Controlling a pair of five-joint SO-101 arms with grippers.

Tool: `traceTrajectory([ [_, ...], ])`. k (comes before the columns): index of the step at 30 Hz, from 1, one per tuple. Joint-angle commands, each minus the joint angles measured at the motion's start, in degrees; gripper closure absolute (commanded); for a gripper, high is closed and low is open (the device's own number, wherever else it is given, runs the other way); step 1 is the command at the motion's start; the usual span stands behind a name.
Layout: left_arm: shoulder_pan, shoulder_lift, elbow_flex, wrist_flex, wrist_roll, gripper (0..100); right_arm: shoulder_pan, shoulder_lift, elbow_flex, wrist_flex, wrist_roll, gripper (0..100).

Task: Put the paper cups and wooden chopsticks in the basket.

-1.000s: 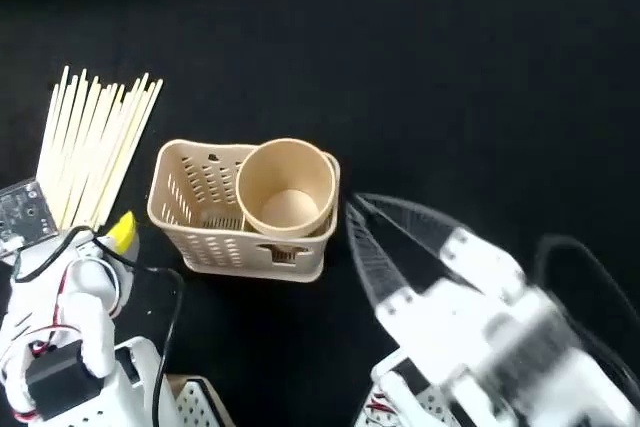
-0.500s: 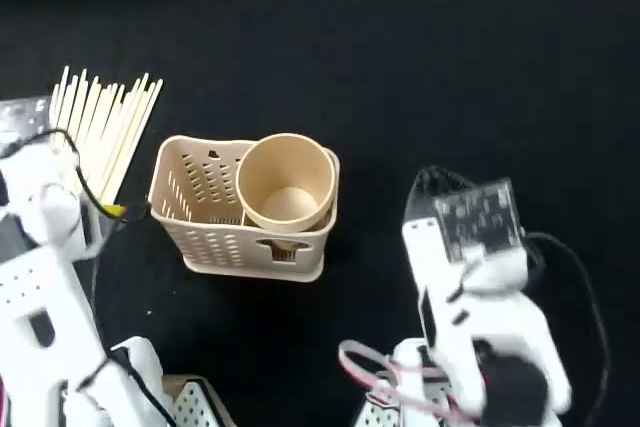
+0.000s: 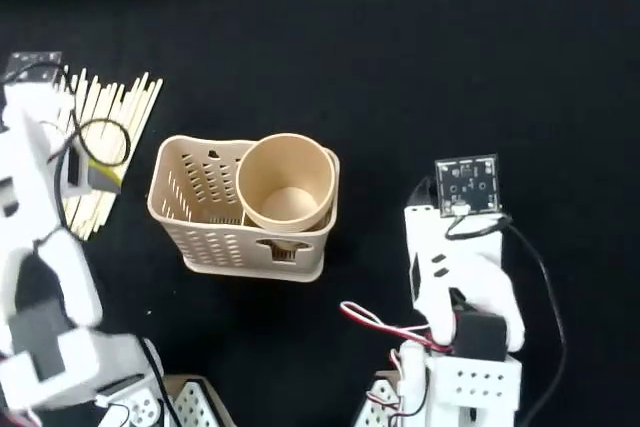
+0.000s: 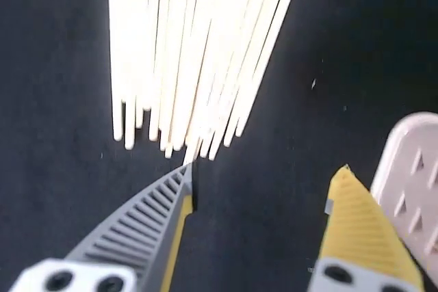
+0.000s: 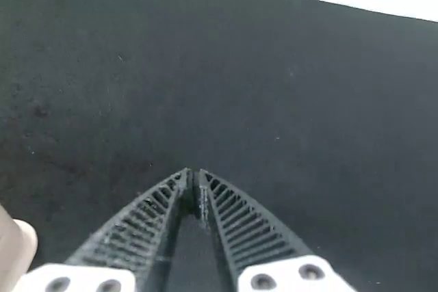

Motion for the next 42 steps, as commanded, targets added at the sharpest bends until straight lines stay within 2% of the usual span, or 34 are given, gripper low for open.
traceTrajectory([
  [1, 1.98, 11.96, -13.67, -0.18, -0.35, 69, -0.09, -0.04, 3.74, -5.01, -0.35, 98.6],
  [10, 5.49, 36.04, -35.38, 0.00, -4.66, 69, -0.26, 0.04, 10.86, -12.57, -0.62, 98.5],
  [14, 4.97, 44.66, -43.30, 0.00, -4.75, 69, -4.13, 0.04, 12.18, -13.10, -0.18, 98.3],
  [19, 3.47, 52.40, -50.33, 0.09, -7.47, 69, -4.22, 0.04, 12.26, -13.27, -0.18, 98.3],
  [25, 3.47, 56.35, -53.05, 0.09, -7.56, 70, -4.48, 0.04, 12.35, -13.27, 0.88, 98.4],
  [36, 4.70, 56.44, -53.05, 1.67, -7.56, 96, -4.48, 0.04, 12.35, -13.10, 0.88, 98.5],
  [42, 6.73, 56.44, -56.13, 8.88, -7.38, 97, -4.48, 0.04, 12.35, -13.01, 0.97, 98.5],
])
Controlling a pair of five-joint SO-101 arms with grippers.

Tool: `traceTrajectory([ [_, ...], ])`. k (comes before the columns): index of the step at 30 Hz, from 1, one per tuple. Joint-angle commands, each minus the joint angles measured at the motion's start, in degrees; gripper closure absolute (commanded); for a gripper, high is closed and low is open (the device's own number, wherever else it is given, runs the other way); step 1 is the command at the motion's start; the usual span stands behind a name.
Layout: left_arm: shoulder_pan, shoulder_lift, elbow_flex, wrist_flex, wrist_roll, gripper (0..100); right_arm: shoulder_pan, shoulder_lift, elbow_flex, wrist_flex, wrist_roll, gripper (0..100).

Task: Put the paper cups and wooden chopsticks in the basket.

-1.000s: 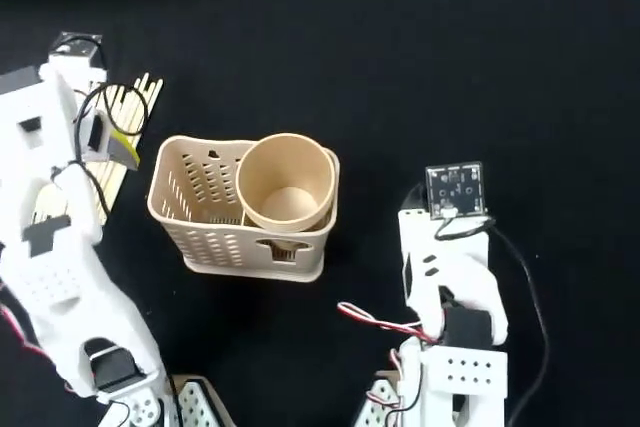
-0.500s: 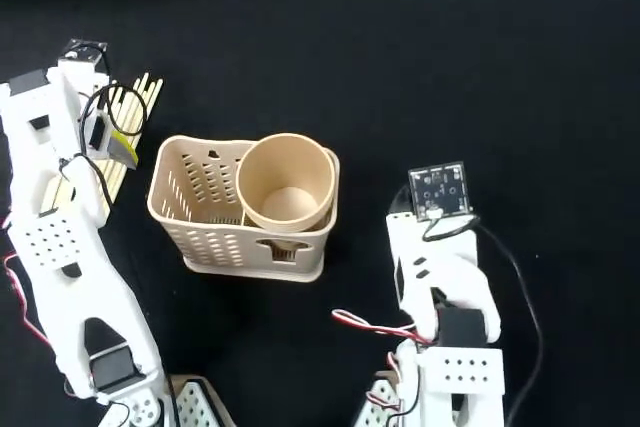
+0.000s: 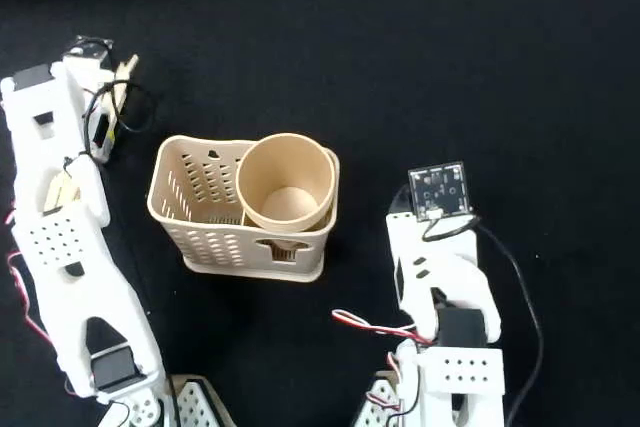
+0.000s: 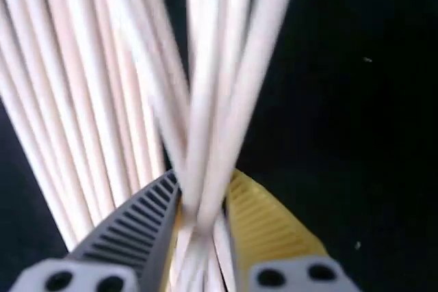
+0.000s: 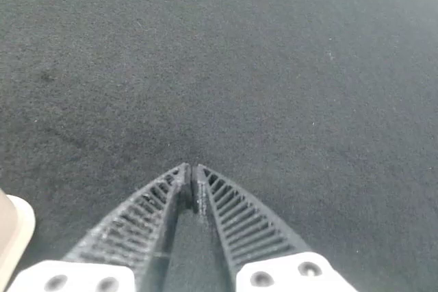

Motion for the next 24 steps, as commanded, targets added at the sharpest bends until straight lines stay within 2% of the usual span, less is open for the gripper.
traceTrajectory([
  [1, 1.80, -0.09, -4.09, 6.15, -0.09, 97, -0.79, 0.04, -0.22, -0.97, 0.62, 98.5],
  [12, 2.15, 0.18, -14.11, 15.91, 0.00, 97, -0.79, 0.04, -0.22, -0.97, 0.62, 98.5],
  [16, 1.54, -0.26, -14.81, 16.26, 0.18, 97, -0.70, -0.31, -0.22, -0.97, 0.70, 98.5],
  [24, -1.27, -0.35, -15.25, 16.35, 5.19, 97, -0.62, -0.22, -0.22, -1.05, 0.70, 98.5],
])
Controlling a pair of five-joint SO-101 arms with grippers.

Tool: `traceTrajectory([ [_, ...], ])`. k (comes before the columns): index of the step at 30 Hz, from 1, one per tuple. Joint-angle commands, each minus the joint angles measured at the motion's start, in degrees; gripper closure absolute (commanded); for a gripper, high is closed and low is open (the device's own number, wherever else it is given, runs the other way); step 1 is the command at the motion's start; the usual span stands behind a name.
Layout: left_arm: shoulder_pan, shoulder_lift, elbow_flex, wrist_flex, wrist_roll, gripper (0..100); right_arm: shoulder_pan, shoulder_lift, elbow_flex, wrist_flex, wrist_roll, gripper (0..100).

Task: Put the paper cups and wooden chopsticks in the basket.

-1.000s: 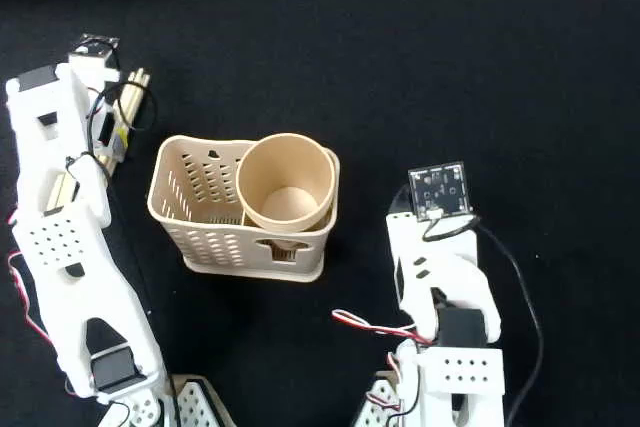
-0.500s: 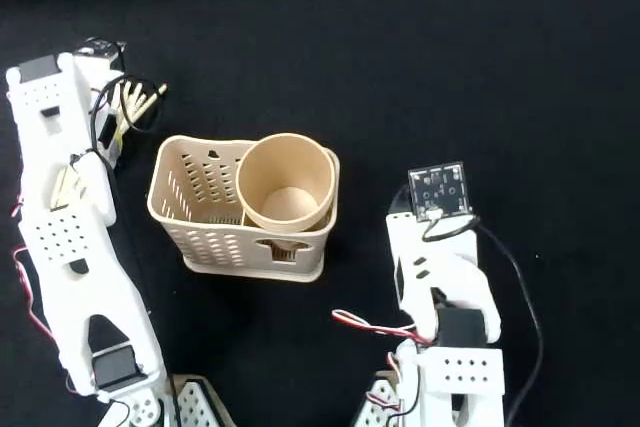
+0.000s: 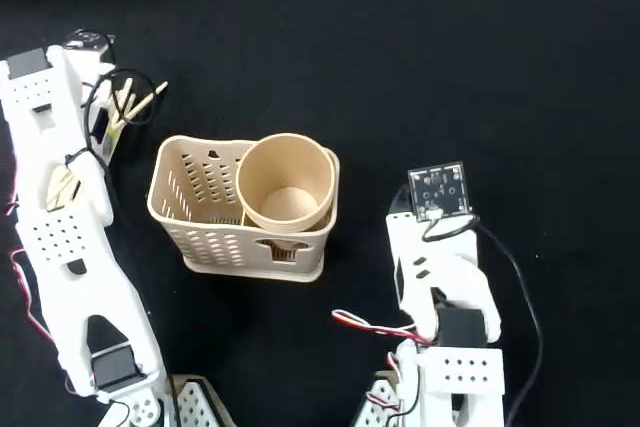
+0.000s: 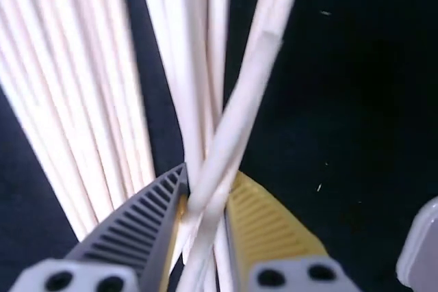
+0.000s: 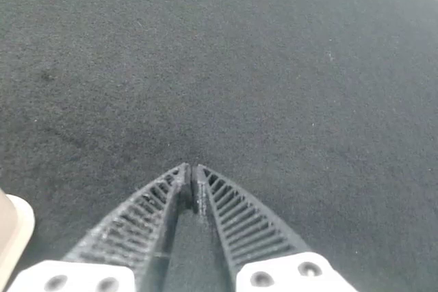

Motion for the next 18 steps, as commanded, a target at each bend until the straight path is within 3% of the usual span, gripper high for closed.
traceTrajectory([
  [1, -2.59, -1.41, -3.65, 0.62, 3.60, 97, -0.62, -0.13, -0.22, -1.05, 0.53, 98.5],
  [9, -6.46, -13.89, 3.56, 0.70, 13.01, 97, -0.79, -0.04, -0.22, -1.05, 0.53, 98.4],
  [18, -6.55, -31.82, 18.24, -1.32, 14.07, 97, -0.62, -0.04, -0.13, -0.97, 0.53, 98.5],
])
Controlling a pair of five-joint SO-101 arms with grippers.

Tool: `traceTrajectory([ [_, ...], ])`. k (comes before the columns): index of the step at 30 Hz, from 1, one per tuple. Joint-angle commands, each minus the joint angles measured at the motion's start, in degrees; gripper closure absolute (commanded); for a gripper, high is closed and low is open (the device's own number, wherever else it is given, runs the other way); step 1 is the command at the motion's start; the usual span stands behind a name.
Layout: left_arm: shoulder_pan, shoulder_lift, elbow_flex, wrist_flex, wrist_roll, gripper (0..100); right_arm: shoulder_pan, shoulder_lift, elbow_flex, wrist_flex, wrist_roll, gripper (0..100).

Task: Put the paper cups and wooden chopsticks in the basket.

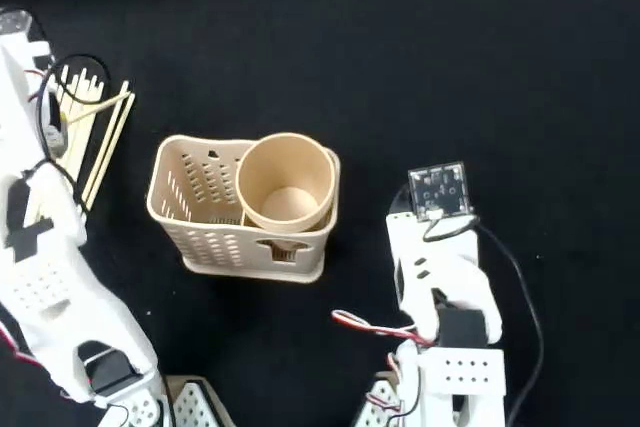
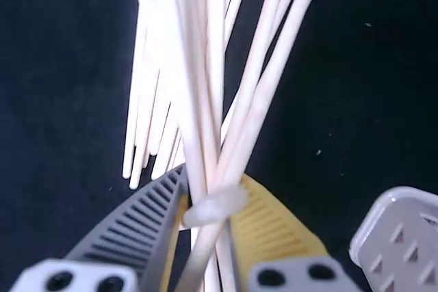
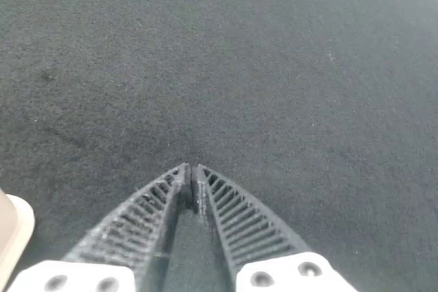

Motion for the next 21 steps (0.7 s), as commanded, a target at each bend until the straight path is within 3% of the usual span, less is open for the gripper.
traceTrajectory([
  [1, -0.57, -9.76, 4.44, -2.02, 0.62, 97, -0.62, -0.04, -0.13, -0.97, 0.53, 98.5],
  [11, -1.54, -21.54, 15.52, -11.43, 0.62, 97, -0.62, -0.04, -0.13, -0.97, 0.53, 98.5],
  [17, -1.10, -32.53, 28.79, -24.18, 0.70, 97, -0.62, -0.04, -0.13, -0.97, 0.53, 98.5],
  [21, -1.10, -40.35, 42.68, -37.01, 0.88, 97, -0.62, -0.40, 0.40, -1.05, 0.53, 98.5],
])
